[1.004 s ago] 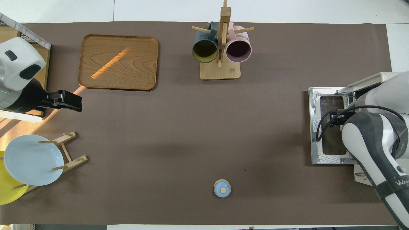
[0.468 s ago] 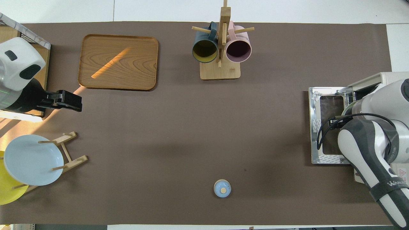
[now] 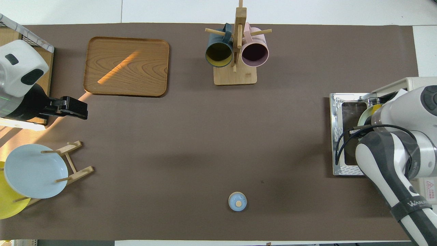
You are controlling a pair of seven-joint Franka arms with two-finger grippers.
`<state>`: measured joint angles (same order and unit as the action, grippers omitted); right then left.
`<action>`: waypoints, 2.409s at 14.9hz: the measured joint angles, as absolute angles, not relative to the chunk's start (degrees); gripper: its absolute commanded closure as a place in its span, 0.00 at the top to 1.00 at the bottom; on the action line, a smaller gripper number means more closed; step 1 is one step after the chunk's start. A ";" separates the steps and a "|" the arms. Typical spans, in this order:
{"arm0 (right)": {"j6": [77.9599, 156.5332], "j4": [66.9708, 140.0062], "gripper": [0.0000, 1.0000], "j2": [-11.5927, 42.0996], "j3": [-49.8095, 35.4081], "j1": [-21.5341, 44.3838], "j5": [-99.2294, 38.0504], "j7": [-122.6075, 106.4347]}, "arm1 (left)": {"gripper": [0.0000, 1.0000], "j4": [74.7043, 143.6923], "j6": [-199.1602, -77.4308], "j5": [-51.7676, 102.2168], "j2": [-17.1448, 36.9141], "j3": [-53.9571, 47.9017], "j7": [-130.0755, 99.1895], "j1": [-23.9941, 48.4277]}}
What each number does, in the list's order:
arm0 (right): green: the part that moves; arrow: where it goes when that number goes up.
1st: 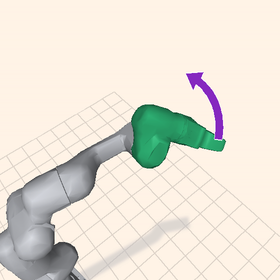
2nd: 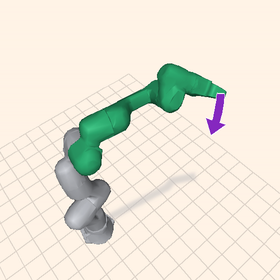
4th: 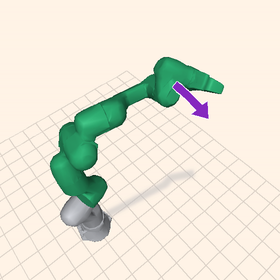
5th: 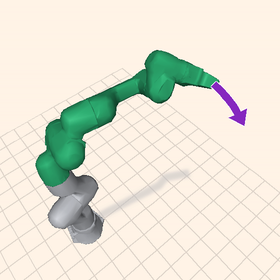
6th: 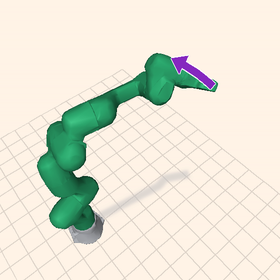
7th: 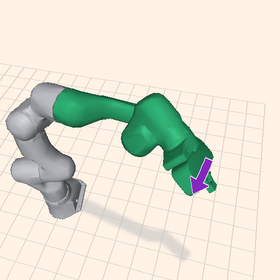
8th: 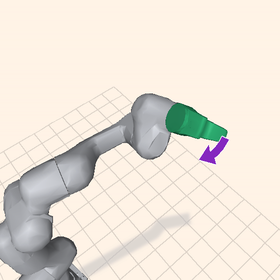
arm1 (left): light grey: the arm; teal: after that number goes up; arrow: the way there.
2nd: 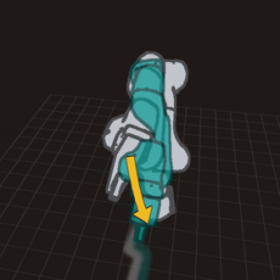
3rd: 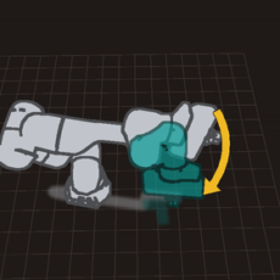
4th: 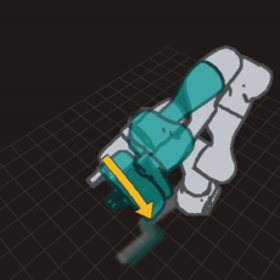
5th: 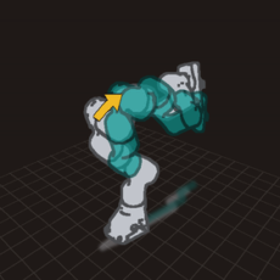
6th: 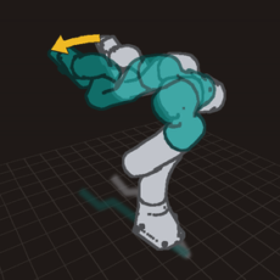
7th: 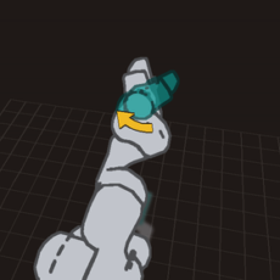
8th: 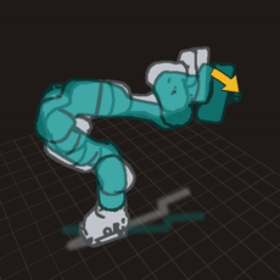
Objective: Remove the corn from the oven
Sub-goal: 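Pull the plate with corn out of the oven onto the table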
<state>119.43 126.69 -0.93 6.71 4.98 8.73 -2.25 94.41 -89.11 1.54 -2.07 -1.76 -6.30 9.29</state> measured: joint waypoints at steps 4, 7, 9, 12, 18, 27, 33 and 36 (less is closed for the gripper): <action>117.33 125.29 0.00 -0.92 6.50 11.74 9.47 0.59 | 1.00 94.41 -89.11 1.54 -2.07 -1.76 -6.30 9.29; 114.27 123.30 0.00 -0.36 6.41 16.10 12.13 5.19 | 1.00 94.41 -89.11 1.54 -2.07 -1.76 -6.30 9.29; 112.46 120.98 0.00 0.96 6.35 19.42 12.44 7.98 | 1.00 94.41 -89.11 1.54 -2.07 -1.76 -6.30 9.29; 108.34 115.89 0.00 3.74 6.24 25.99 12.54 13.68 | 1.00 94.41 -89.11 1.54 -2.07 -1.76 -6.30 9.29; 98.90 98.65 0.00 16.66 6.06 38.79 12.55 31.09 | 1.00 94.41 -89.11 1.54 -2.07 -1.68 -6.30 9.28; 110.59 91.93 0.00 27.67 3.78 42.82 0.20 51.80 | 1.00 94.41 -91.18 1.54 -2.07 -1.55 -6.30 7.87; 113.88 94.59 0.31 27.59 3.55 42.82 -1.38 54.39 | 1.00 94.42 -91.87 1.54 -2.07 -1.47 -6.30 7.69; 114.54 92.59 0.46 27.38 3.56 42.49 -2.00 54.57 | 1.00 94.48 -92.52 1.54 -2.07 -1.47 -6.30 7.41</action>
<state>114.54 92.59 27.38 3.56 42.49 -2.00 54.57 94.48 -92.52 1.54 -2.07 -1.47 -6.30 7.41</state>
